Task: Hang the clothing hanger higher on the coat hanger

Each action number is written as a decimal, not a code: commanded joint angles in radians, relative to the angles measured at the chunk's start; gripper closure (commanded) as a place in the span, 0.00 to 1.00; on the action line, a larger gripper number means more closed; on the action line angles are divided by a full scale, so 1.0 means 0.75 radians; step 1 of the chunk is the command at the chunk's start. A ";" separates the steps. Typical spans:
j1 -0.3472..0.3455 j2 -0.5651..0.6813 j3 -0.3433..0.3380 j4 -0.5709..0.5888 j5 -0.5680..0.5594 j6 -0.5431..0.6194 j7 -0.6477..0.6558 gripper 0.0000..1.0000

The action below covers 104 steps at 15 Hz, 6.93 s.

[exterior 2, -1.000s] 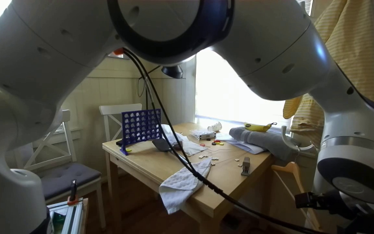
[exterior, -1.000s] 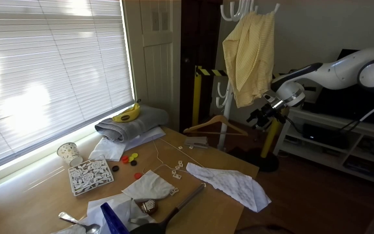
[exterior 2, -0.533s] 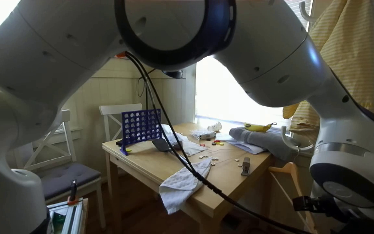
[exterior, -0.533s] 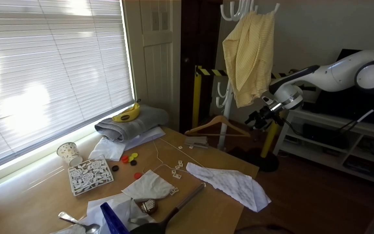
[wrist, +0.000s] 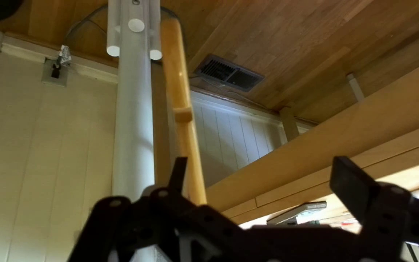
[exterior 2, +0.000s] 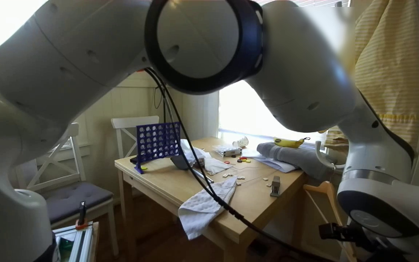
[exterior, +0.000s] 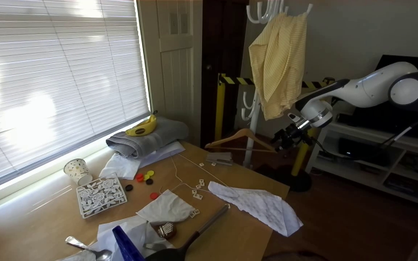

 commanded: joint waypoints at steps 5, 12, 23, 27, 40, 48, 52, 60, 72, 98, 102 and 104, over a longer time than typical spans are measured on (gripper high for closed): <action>0.001 0.014 -0.018 0.050 0.021 0.045 0.049 0.00; 0.017 0.052 -0.007 0.102 0.022 0.057 0.046 0.00; 0.052 0.162 -0.005 0.202 0.010 0.042 0.114 0.32; 0.050 0.180 -0.002 0.226 0.009 0.047 0.123 0.62; 0.046 0.007 -0.010 0.053 0.021 0.097 0.097 0.96; 0.083 -0.307 -0.097 -0.276 -0.029 0.100 0.158 0.96; 0.118 -0.404 -0.158 -0.401 -0.098 0.112 0.227 0.96; 0.079 -0.617 -0.162 -0.659 -0.117 0.088 0.097 0.96; 0.094 -1.081 -0.284 -1.068 0.034 0.128 0.000 0.96; 0.256 -1.593 -0.412 -1.224 0.060 0.124 0.187 0.96; 0.271 -1.548 -0.432 -1.196 0.084 0.111 0.151 0.85; 0.260 -1.547 -0.387 -1.218 0.019 0.255 0.251 0.96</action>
